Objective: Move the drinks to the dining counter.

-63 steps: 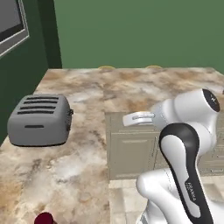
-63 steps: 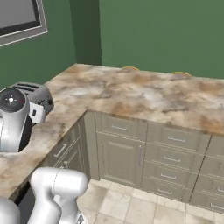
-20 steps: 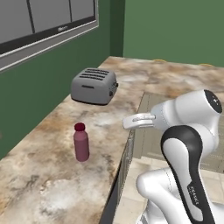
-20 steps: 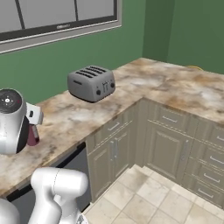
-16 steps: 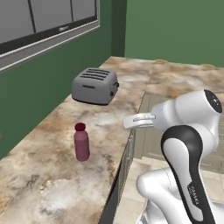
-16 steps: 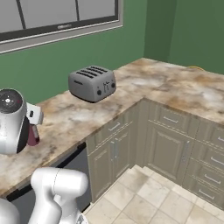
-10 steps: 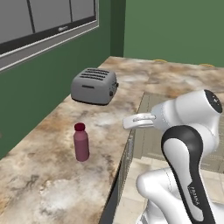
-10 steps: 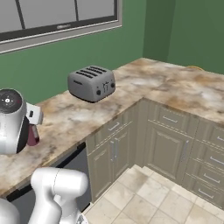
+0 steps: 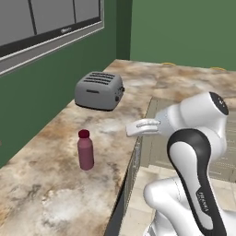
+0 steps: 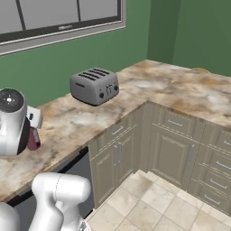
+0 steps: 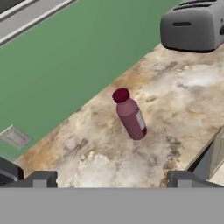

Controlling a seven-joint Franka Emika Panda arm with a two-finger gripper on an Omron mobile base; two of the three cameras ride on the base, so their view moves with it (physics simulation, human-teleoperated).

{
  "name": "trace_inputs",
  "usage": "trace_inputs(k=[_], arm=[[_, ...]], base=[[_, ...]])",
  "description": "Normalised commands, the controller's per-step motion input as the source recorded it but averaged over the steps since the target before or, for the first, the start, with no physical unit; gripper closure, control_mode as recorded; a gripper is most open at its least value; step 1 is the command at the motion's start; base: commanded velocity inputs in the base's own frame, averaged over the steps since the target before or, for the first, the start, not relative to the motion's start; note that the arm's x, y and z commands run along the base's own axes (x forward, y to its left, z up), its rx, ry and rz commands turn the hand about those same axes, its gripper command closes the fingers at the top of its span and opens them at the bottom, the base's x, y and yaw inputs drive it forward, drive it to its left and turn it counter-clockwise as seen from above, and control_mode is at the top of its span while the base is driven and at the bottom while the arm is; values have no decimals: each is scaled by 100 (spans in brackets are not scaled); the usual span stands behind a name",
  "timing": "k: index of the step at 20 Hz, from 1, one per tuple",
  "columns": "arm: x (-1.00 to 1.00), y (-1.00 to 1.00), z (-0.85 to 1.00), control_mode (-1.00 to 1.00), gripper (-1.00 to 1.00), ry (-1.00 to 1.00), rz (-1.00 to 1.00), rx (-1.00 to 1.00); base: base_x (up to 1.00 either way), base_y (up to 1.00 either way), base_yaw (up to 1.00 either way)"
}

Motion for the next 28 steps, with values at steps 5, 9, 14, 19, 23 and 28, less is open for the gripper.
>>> trace_inputs(k=[5,9,14,19,23,28], arm=[[3,28,0,-100,-100,15,19,-11],[2,28,0,-100,-100,2,24,-16],[0,7,0,-100,-100,-8,22,-22],[1,8,-5,-100,-100,-28,16,-20],[8,16,-5,-100,-100,-28,14,-16],[24,15,0,-100,-100,-3,2,-3]], base=[[0,0,0],[0,0,0],[0,0,0],[0,0,0],[0,0,0],[0,0,0]])
